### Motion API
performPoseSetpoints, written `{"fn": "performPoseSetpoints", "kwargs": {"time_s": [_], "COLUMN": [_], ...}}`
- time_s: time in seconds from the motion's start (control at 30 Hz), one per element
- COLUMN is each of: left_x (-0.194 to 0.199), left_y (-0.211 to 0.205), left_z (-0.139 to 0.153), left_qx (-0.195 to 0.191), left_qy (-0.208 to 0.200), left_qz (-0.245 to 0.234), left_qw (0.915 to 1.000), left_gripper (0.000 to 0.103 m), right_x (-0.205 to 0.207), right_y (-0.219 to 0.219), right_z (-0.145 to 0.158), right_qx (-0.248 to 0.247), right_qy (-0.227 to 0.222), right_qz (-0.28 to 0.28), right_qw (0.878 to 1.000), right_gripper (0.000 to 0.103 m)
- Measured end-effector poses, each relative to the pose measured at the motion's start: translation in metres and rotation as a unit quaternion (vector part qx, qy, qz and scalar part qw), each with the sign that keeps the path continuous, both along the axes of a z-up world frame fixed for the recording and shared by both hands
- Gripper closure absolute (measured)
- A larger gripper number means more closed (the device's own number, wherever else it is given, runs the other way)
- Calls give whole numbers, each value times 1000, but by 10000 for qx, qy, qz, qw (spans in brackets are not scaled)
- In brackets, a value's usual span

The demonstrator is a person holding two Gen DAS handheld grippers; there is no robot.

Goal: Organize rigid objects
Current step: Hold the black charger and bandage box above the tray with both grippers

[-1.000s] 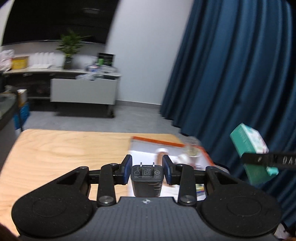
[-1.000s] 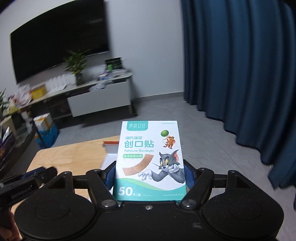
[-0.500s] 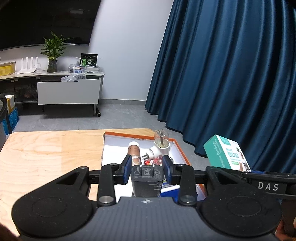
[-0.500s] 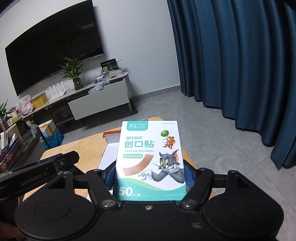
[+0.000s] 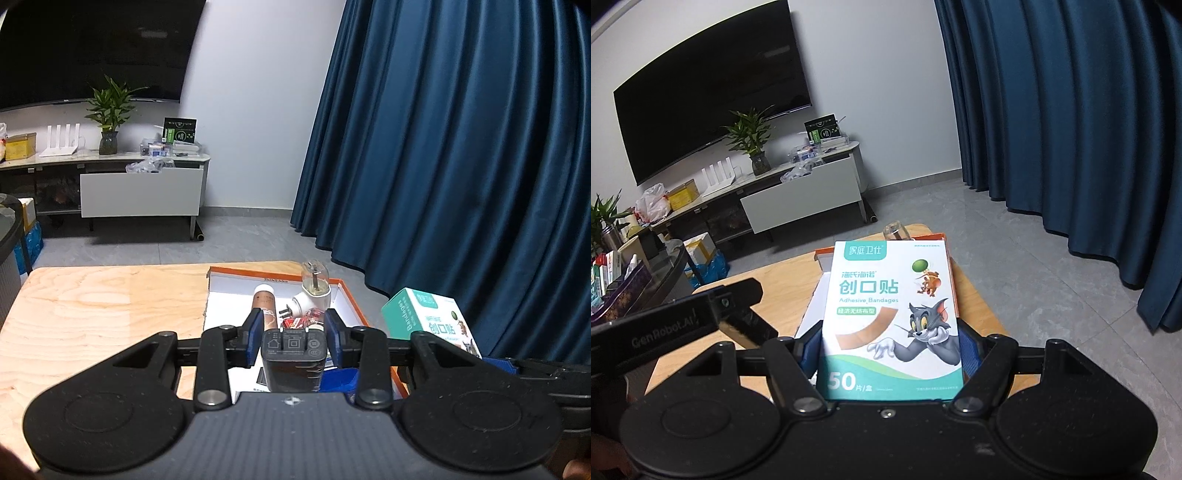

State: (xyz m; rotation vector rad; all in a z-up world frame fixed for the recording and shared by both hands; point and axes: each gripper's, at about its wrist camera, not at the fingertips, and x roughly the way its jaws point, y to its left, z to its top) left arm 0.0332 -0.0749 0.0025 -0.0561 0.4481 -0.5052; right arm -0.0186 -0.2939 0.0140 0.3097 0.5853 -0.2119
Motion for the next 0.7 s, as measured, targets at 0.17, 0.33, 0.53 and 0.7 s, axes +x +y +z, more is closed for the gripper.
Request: {"fn": "performPoseSetpoints", "kwargs": {"time_s": [0.17,0.33,0.53,0.7], "left_x": [-2,-5,-5,-2], "left_y": [0,2,1,1], "left_z": [2,0,-2,-3], "left_qx": [-14,-29,2,21], "left_qy": [-37,-61,-50,27], "left_qz": [35,34,24,37], "left_qw": [10000,10000,10000,10000], "left_gripper": [67,67,67,67], "right_x": [-1,-4,-4,4], "right_y": [2,2,-1,-3], "right_z": [1,0,-3,-6], "right_qx": [-29,-18,0,33], "right_qy": [-27,-27,11,90], "right_qz": [18,12,31,33], "right_qw": [10000,10000,10000,9999], "right_gripper": [19,19,19,19]}}
